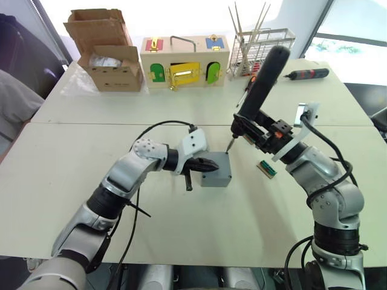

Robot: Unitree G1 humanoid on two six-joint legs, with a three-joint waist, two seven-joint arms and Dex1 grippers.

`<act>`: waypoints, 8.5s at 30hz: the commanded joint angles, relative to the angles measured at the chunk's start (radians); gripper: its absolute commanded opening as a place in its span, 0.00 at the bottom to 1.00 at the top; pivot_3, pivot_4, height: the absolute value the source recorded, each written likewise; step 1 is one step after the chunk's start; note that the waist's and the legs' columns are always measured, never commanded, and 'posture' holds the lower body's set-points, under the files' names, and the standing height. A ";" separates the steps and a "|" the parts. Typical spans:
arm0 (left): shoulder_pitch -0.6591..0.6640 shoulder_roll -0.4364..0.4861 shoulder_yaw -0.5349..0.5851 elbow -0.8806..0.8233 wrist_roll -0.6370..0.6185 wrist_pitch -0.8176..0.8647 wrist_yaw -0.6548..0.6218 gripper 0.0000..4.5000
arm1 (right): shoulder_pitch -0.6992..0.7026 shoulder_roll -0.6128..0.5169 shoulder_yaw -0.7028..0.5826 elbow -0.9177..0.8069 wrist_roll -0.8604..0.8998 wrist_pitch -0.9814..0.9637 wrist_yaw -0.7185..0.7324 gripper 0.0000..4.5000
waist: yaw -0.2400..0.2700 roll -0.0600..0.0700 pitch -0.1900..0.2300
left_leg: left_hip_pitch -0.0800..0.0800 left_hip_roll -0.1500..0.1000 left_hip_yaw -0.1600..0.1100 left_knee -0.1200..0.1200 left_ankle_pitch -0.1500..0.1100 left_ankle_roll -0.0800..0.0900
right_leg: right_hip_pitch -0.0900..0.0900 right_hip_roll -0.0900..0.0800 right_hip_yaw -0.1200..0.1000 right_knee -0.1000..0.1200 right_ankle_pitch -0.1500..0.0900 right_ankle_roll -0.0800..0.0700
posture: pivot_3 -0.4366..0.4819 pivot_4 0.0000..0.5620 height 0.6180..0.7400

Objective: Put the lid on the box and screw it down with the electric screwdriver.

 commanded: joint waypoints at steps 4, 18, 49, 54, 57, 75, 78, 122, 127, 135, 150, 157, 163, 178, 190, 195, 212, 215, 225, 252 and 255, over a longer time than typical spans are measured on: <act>0.018 0.011 -0.039 0.024 0.034 0.056 0.015 0.00 | -0.013 -0.008 -0.003 -0.042 0.013 -0.028 0.005 0.41 | 0.000 0.000 0.000 | 0.001 0.000 0.000 0.000 0.000 0.000 | 0.001 0.000 0.000 0.000 0.000 0.000 | 0.48 0.27 1.00; 0.026 0.020 -0.050 0.003 0.038 0.065 0.020 0.00 | 0.009 -0.031 0.047 -0.016 -0.039 -0.063 0.042 0.41 | -0.001 -0.001 0.000 | 0.002 0.000 0.000 0.000 0.000 0.000 | 0.001 0.000 0.000 0.000 0.000 0.000 | 0.48 0.27 1.00; 0.046 0.022 -0.054 -0.006 0.036 0.075 0.037 0.00 | 0.039 -0.008 0.156 0.036 -0.121 -0.052 0.032 0.41 | -0.002 -0.011 -0.021 | 0.010 0.002 -0.001 -0.003 -0.003 0.005 | 0.013 0.002 0.000 -0.011 0.000 0.000 | 0.48 0.27 1.00; 0.047 0.022 -0.054 -0.007 0.036 0.074 0.037 0.00 | 0.040 -0.011 0.157 0.039 -0.126 -0.056 0.034 0.41 | -0.001 -0.011 -0.021 | 0.010 0.002 -0.001 -0.003 -0.004 0.006 | 0.013 0.002 0.000 -0.012 0.000 0.000 | 0.48 0.27 1.00; 0.046 0.023 -0.054 -0.006 0.036 0.073 0.036 0.00 | 0.042 -0.011 0.157 0.039 -0.127 -0.057 0.033 0.41 | -0.001 -0.011 -0.021 | 0.010 0.002 -0.001 -0.003 -0.004 0.007 | 0.013 0.002 -0.001 -0.012 0.000 0.000 | 0.48 0.27 1.00; 0.047 0.021 -0.054 -0.007 0.039 0.068 0.043 0.00 | 0.062 -0.024 0.174 0.049 -0.146 -0.072 0.054 0.41 | -0.001 -0.011 -0.021 | 0.011 0.002 -0.002 -0.003 -0.005 0.008 | 0.014 0.002 -0.001 -0.012 0.000 0.000 | 0.48 0.27 1.00; 0.048 0.020 -0.054 -0.009 0.038 0.068 0.044 0.00 | 0.064 -0.024 0.177 0.050 -0.151 -0.072 0.058 0.41 | -0.001 -0.012 -0.021 | 0.011 0.002 -0.002 -0.003 -0.005 0.008 | 0.014 0.002 -0.001 -0.012 0.000 0.000 | 0.48 0.27 1.00; 0.050 0.021 -0.051 -0.012 0.038 0.072 0.052 0.00 | 0.133 -0.048 0.219 0.082 -0.226 -0.119 0.089 0.41 | 0.000 -0.017 -0.029 | 0.022 0.002 -0.002 -0.009 -0.007 0.011 | 0.023 -0.001 0.000 -0.015 -0.001 -0.001 | 0.48 0.27 1.00; 0.058 0.027 -0.056 0.005 0.055 0.059 0.061 0.00 | 0.143 -0.053 0.213 0.089 -0.235 -0.128 0.088 0.41 | 0.000 -0.018 -0.030 | 0.022 0.002 -0.002 -0.009 -0.007 0.011 | 0.024 -0.001 0.001 -0.016 -0.001 -0.001 | 0.48 0.27 1.00; 0.062 0.026 -0.055 0.010 0.055 0.057 0.058 0.00 | 0.145 -0.042 0.218 0.084 -0.235 -0.132 0.085 0.41 | 0.000 -0.018 -0.037 | 0.030 0.003 -0.003 -0.018 -0.007 0.010 | 0.036 -0.002 0.001 -0.031 -0.001 -0.001 | 0.48 0.27 1.00; 0.059 0.019 -0.053 0.004 0.059 0.058 0.055 0.00 | 0.095 -0.040 0.172 0.059 -0.194 -0.116 0.067 0.41 | -0.001 -0.018 -0.037 | 0.031 0.003 -0.003 -0.020 -0.007 0.009 | 0.036 -0.006 0.000 -0.033 -0.002 -0.003 | 0.48 0.27 1.00; 0.066 0.012 -0.033 -0.002 0.053 0.041 0.063 0.00 | -0.014 -0.043 0.087 0.008 -0.105 -0.046 0.031 0.41 | -0.001 -0.016 -0.036 | 0.028 0.002 -0.003 -0.021 -0.007 0.009 | 0.033 -0.007 0.000 -0.034 -0.002 -0.004 | 0.48 0.27 1.00; 0.092 0.000 0.052 -0.056 -0.011 0.063 0.079 0.00 | -0.182 -0.143 -0.093 -0.047 0.190 0.179 0.023 0.41 | -0.001 -0.011 -0.033 | 0.007 0.000 -0.002 -0.019 -0.001 0.001 | 0.010 -0.008 0.000 -0.029 -0.001 -0.003 | 0.48 0.27 1.00; -0.009 -0.059 0.190 -0.285 -0.167 0.140 0.164 0.00 | -0.505 -0.566 -0.097 0.449 0.174 0.568 -0.115 0.41 | 0.007 -0.008 -0.017 | 0.003 -0.002 0.001 -0.017 -0.001 0.002 | 0.009 -0.008 0.000 -0.030 -0.001 -0.002 | 0.48 0.27 1.00; 0.014 0.020 0.025 -0.293 -0.121 0.065 0.087 0.00 | -0.531 -0.876 0.358 0.752 -0.097 0.642 0.415 0.41 | -0.005 0.000 -0.010 | 0.005 0.002 0.006 -0.018 -0.003 0.006 | 0.006 -0.001 0.003 -0.028 -0.001 -0.002 | 0.48 0.27 1.00; 0.034 0.044 -0.015 -0.279 -0.081 0.020 0.079 0.00 | -0.479 -0.860 0.451 0.831 -0.190 0.627 0.480 0.41 | 0.003 0.000 -0.010 | 0.005 0.002 0.006 -0.017 -0.003 0.006 | 0.006 0.000 0.003 -0.026 -0.001 -0.002 | 0.48 0.27 1.00; 0.070 0.034 0.021 -0.279 -0.071 0.052 0.142 0.00 | -0.544 -0.718 0.494 1.103 -0.409 0.522 0.554 0.84 | 0.001 0.000 -0.010 | 0.004 0.001 0.006 -0.015 0.001 -0.001 | 0.005 -0.001 0.004 -0.025 -0.001 -0.001 | 0.48 0.27 1.00; 0.050 0.044 0.057 -0.241 -0.054 0.038 0.165 0.00 | -0.542 -0.712 0.475 1.089 -0.427 0.509 0.546 0.99 | 0.002 0.000 -0.010 | 0.004 0.001 0.006 -0.014 0.001 -0.001 | 0.005 -0.001 0.004 -0.025 -0.001 -0.001 | 0.48 0.27 1.00; 0.040 0.256 0.108 -0.103 0.031 -0.022 0.079 0.00 | -0.441 -0.640 0.232 0.542 -0.274 0.209 0.589 0.99 | -0.004 0.000 -0.010 | 0.005 0.003 0.006 -0.014 0.001 -0.001 | 0.001 0.001 0.003 -0.015 -0.001 -0.001 | 0.48 0.27 1.00; -0.098 -0.110 -0.013 0.305 0.163 -0.220 0.102 0.00 | 0.039 -0.499 0.353 -0.142 -0.127 0.349 0.479 0.99 | 0.025 -0.001 -0.010 | -0.007 -0.001 -0.001 0.012 -0.007 0.011 | 0.004 -0.001 0.001 -0.013 -0.001 0.000 | 0.48 0.27 1.00; -0.119 -0.129 -0.009 0.347 0.171 -0.252 0.085 0.00 | 0.050 -0.490 0.334 -0.180 -0.093 0.385 0.456 0.99 | 0.024 -0.002 -0.010 | -0.008 -0.001 -0.001 0.012 -0.007 0.011 | 0.004 -0.001 0.001 -0.013 -0.001 0.000 | 0.48 0.27 1.00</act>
